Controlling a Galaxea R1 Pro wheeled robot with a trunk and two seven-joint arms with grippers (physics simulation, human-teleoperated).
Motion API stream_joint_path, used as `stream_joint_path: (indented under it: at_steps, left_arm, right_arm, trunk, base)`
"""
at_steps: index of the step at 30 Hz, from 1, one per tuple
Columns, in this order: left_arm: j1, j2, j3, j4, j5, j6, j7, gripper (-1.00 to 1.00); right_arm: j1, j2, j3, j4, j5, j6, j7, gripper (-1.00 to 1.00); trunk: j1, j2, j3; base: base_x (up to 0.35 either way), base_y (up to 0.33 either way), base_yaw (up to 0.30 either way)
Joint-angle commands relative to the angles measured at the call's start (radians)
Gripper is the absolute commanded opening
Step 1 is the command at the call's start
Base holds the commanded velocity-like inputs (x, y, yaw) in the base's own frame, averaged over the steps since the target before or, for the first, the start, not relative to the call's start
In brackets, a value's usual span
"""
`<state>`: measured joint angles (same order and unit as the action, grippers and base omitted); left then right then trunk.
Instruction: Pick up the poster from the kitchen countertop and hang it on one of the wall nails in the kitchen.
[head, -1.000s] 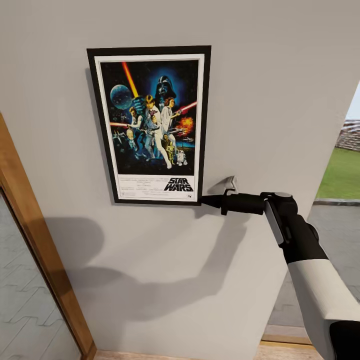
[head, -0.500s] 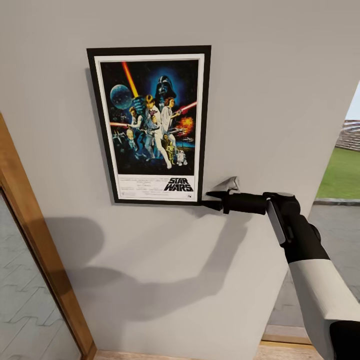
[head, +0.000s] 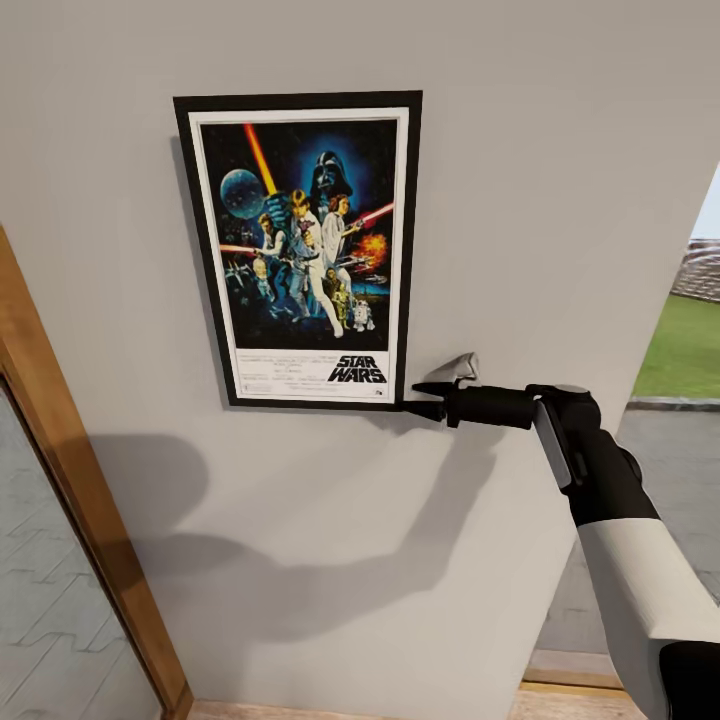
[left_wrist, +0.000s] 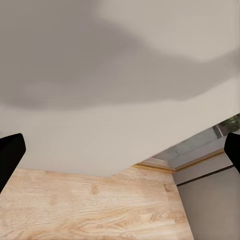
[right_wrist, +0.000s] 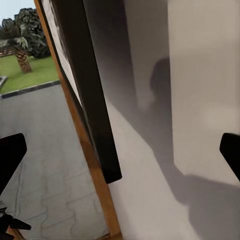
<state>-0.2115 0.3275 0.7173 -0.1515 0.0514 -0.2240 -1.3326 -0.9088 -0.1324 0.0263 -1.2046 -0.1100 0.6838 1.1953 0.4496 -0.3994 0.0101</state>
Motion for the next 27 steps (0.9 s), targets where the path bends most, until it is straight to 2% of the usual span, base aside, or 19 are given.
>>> stream_joint_path:
  at_steps: [1,11,19,23,27]
  left_arm:
    - [0.0,0.001,-0.004,0.001,0.005,-0.006,-0.001,1.0]
    - [0.0,0.001,-0.004,0.001,0.005,-0.006,-0.002,1.0]
    - [0.0,0.001,-0.004,0.001,0.005,-0.006,-0.002,1.0]
    - [0.0,0.001,-0.004,0.001,0.005,-0.006,-0.003,1.0]
    - [0.0,0.001,-0.004,0.001,0.005,-0.006,-0.003,1.0]
  right_arm:
    - [-0.001,-0.001,0.001,0.0,-0.004,0.0,-0.005,1.0]
    - [0.0,-0.001,0.001,0.0,-0.006,0.0,-0.004,1.0]
    - [0.001,-0.002,0.001,-0.001,-0.052,0.0,-0.003,1.0]
    - [0.002,-0.003,0.001,0.0,-0.059,-0.001,-0.001,1.0]
    - [0.034,-0.003,0.001,-0.008,-0.061,-0.005,0.001,1.0]
  trunk:
    - [0.0,-0.001,0.0]
    - [0.0,-0.001,0.0]
    - [0.0,-0.001,0.0]
    - [0.0,-0.001,0.0]
    - [0.0,-0.001,0.0]
  base:
    - [-0.017,-0.013,0.0]
    - [-0.179,-0.13,0.0]
    - [-0.254,-0.182,0.0]
    - [-0.275,-0.163,0.0]
    - [-0.284,-0.091,0.0]
